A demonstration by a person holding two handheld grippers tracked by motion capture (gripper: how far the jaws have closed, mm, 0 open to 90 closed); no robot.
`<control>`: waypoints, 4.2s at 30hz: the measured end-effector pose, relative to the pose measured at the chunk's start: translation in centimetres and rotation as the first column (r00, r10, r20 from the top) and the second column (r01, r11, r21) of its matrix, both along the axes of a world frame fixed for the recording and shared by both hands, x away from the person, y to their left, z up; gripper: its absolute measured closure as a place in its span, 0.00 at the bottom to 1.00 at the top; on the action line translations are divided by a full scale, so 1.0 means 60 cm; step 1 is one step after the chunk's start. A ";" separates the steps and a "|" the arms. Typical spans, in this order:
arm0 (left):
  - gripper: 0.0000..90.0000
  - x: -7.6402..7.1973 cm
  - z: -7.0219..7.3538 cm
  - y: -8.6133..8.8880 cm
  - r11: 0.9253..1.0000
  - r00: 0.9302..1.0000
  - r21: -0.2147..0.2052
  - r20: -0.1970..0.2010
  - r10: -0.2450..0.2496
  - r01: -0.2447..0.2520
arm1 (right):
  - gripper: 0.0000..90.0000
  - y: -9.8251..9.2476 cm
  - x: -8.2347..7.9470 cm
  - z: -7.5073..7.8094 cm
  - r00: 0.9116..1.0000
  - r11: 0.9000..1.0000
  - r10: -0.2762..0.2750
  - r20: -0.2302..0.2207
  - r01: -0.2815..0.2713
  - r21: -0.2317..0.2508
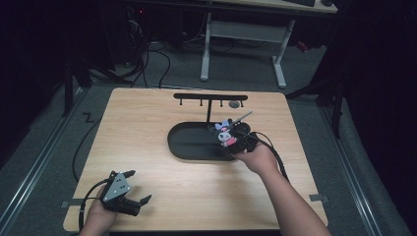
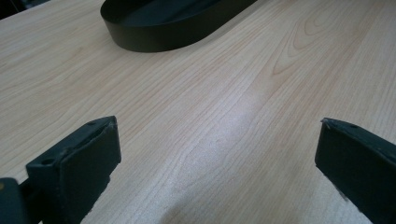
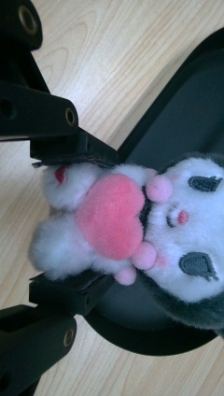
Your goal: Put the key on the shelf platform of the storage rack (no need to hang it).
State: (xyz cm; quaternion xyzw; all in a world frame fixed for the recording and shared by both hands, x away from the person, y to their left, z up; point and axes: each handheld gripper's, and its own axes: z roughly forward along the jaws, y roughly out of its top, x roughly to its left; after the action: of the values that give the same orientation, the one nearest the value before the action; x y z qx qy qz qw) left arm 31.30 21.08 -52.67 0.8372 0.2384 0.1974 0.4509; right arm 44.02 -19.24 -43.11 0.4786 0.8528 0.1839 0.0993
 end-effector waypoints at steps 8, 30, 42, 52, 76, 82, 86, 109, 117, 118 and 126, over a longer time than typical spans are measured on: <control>0.02 0.004 0.001 0.000 1.000 1.000 -0.003 0.004 0.003 -0.003 | 0.53 -0.001 0.016 -0.009 1.000 1.000 -0.017 -0.006 0.017 0.002; 0.02 0.004 0.000 0.005 1.000 1.000 -0.014 0.002 0.001 -0.001 | 0.53 0.054 0.068 -0.052 0.999 1.000 -0.010 -0.039 0.010 -0.021; 0.03 0.004 -0.001 0.004 1.000 1.000 -0.010 -0.001 0.000 0.000 | 0.53 0.048 0.070 -0.064 0.999 0.998 -0.020 -0.041 0.018 -0.057; 0.03 0.004 -0.001 0.002 1.000 1.000 -0.010 0.001 -0.002 0.002 | 0.52 0.035 0.057 -0.072 0.998 0.998 -0.015 -0.059 0.012 -0.059; 0.03 0.005 -0.002 0.000 1.000 1.000 -0.007 -0.002 0.003 -0.003 | 0.32 0.034 0.057 -0.051 0.999 0.999 -0.043 -0.028 0.042 -0.010; 0.03 0.004 -0.002 0.000 1.000 1.000 -0.008 0.000 0.003 -0.003 | 0.32 0.026 0.051 -0.038 0.999 0.999 -0.049 -0.018 0.048 -0.005; 0.03 0.004 -0.002 -0.002 1.000 1.000 -0.002 -0.003 -0.003 0.003 | 0.32 0.026 0.045 -0.034 0.999 0.999 -0.038 -0.009 0.038 -0.012; 0.04 0.002 -0.003 -0.003 1.000 1.000 0.015 -0.002 0.003 -0.003 | 0.40 -0.004 -0.007 -0.033 0.998 0.999 -0.031 0.053 0.029 0.035; 0.04 0.001 -0.003 -0.007 1.000 1.000 0.018 0.002 0.001 -0.001 | 0.40 -0.020 -0.040 -0.037 0.995 0.998 -0.038 0.093 0.032 0.063; 0.04 0.002 -0.004 -0.008 1.000 1.000 0.025 0.001 -0.004 0.004 | 0.40 -0.026 -0.048 -0.040 0.993 0.997 -0.039 0.110 0.031 0.069; 0.04 0.003 -0.004 -0.012 1.000 1.000 0.030 0.002 -0.009 0.009 | 0.33 -0.049 -0.069 -0.059 0.985 0.993 -0.063 0.158 0.046 0.108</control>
State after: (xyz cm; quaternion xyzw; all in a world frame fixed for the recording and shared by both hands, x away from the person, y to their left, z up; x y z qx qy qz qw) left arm 31.49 20.35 -52.92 0.8448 0.2310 0.1998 0.4394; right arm 39.86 -22.21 -46.67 0.4897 0.8179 0.2633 0.1480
